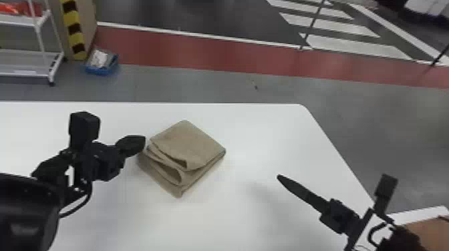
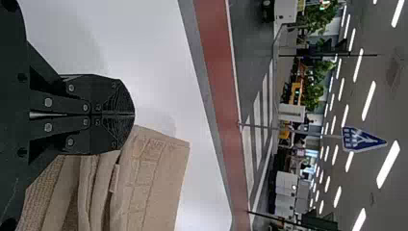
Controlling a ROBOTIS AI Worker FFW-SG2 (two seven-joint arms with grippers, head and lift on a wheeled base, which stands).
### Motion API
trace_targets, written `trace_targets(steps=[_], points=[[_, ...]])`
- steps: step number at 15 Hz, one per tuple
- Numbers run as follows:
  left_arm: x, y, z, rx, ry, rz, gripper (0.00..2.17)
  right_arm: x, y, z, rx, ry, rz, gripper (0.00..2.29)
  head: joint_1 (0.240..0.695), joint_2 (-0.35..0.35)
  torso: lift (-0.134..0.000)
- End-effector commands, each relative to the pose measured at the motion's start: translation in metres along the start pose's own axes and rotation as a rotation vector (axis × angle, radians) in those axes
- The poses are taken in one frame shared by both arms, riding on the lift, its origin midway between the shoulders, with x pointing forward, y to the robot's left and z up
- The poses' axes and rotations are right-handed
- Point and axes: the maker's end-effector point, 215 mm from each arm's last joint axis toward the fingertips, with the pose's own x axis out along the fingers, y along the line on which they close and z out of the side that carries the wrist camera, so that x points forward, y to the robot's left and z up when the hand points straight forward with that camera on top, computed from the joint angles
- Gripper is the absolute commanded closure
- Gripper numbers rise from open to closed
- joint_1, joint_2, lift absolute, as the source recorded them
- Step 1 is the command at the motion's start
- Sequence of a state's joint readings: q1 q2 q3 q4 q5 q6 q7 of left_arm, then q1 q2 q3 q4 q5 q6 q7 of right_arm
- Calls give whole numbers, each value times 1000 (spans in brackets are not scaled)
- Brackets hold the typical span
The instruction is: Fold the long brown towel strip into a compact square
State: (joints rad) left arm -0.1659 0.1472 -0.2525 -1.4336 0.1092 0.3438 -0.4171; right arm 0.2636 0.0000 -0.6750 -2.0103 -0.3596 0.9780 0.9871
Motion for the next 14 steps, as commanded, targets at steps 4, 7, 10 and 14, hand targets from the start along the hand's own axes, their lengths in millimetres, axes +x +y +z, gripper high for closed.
trace_targets(steps=[4, 7, 10, 14], points=[[-9, 3, -25, -1, 57, 11, 2101, -1, 8, 2, 0, -8, 22, 2162, 695, -266, -124], [-17, -11, -33, -40, 84, -15, 2101, -4, 6, 3, 2, -14, 18, 2162, 695, -265, -124], [-29, -37, -41, -85, 102, -54, 2101, -6, 4, 5, 11, -22, 18, 2162, 695, -282, -124], [-50, -77, -48, -148, 137, -126, 2101, -2, 1, 5, 27, -23, 21, 2162, 695, -315, -124]])
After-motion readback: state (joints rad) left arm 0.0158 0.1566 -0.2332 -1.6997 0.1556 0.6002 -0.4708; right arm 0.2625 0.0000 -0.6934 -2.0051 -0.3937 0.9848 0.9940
